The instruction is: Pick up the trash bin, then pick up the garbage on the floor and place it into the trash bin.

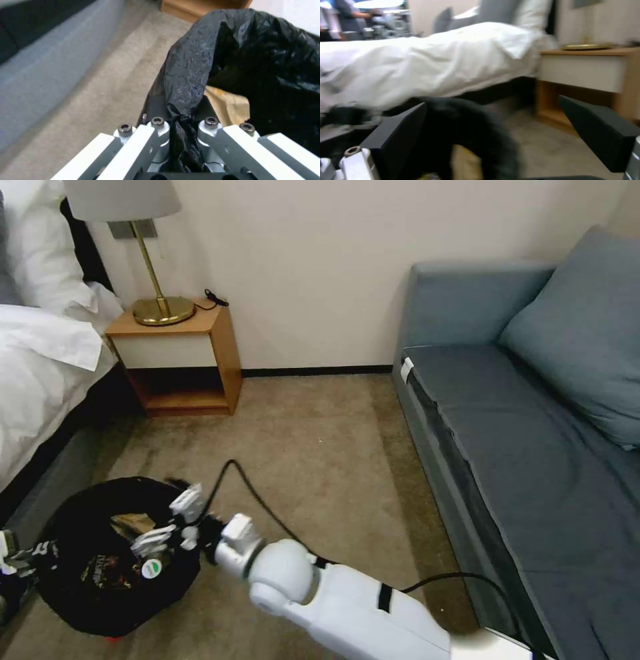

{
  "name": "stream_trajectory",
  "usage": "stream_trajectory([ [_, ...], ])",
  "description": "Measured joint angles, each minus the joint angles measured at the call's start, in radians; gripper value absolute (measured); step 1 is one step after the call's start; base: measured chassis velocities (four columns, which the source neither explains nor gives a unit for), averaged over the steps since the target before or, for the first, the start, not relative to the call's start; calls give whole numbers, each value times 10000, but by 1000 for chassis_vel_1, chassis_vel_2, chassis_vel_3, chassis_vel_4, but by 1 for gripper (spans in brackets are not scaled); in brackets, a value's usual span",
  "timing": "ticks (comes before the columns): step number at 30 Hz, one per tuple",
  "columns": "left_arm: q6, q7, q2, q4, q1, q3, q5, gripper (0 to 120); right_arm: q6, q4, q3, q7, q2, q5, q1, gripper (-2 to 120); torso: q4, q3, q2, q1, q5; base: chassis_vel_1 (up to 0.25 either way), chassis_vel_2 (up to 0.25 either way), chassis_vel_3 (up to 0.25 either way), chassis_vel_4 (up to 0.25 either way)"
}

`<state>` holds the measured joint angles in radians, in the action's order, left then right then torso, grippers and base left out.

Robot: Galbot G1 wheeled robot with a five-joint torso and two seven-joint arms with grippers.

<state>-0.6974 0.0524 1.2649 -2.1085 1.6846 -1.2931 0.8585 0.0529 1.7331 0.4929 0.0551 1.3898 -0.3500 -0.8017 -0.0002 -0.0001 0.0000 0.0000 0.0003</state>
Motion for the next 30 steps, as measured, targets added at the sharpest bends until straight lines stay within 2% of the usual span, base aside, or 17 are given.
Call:
stream_trajectory([
  [3, 103, 161, 24, 444, -94, 157, 441, 6, -88, 918, -1301, -111, -612, 585, -1375, 100, 2, 1, 0, 0, 1, 0, 0, 0, 0],
  [4, 103, 161, 24, 444, -94, 157, 441, 6, -88, 918, -1301, -111, -612, 585, -1375, 100, 2, 1, 0, 0, 1, 0, 0, 0, 0],
  [6, 192, 312, 98, 756, -204, 225, 915, 6, -447, 1821, -2725, -305, -900, 1450, -2960, 100, 3, 0, 0, 0, 0, 0, 0, 0, 0],
  [9, 279, 385, 155, 998, -292, 232, 1190, 6, -1222, 2536, -4873, -595, -682, 2511, -5158, 100, -3, 0, 0, 0, -1, 0, 0, 0, 0],
  [10, 279, 385, 155, 998, -292, 232, 1190, 6, -1222, 2536, -4873, -595, -682, 2511, -5158, 100, -3, 0, 0, 0, -1, 0, 0, 0, 0],
  [13, 326, 403, 158, 1145, -362, 233, 1292, 6, -2032, 3031, -6691, -703, -361, 3095, -6814, 100, -1, 0, 1, 0, -1, 0, 0, 0, 0],
  [16, 338, 424, 158, 1190, -379, 234, 1332, 6, -2385, 3207, -7310, -709, -295, 3367, -7415, 100, -1, -1, 0, -1, 0, 0, 0, 0, 0],
  [18, 385, 449, 221, 1207, -381, 234, 1356, 6, -3004, 3497, -8367, -668, -210, 3781, -8561, 100, 2, -1, 0, 0, 0, 0, 0, 0, 0],
  [23, 493, 479, 309, 1282, -330, 164, 1396, 6, -3741, 3707, -9581, -412, 142, 3827, -9821, 100, 1, 0, 1, 0, -1, 0, 0, 0, 0],
  [30, 538, 508, 346, 1363, -289, -107, 1541, 6, -4649, 3695, -10326, -230, 596, 3365, -10494, 100, 2, 0, 1, -1, -2, 0, 0, 0, 0],
])
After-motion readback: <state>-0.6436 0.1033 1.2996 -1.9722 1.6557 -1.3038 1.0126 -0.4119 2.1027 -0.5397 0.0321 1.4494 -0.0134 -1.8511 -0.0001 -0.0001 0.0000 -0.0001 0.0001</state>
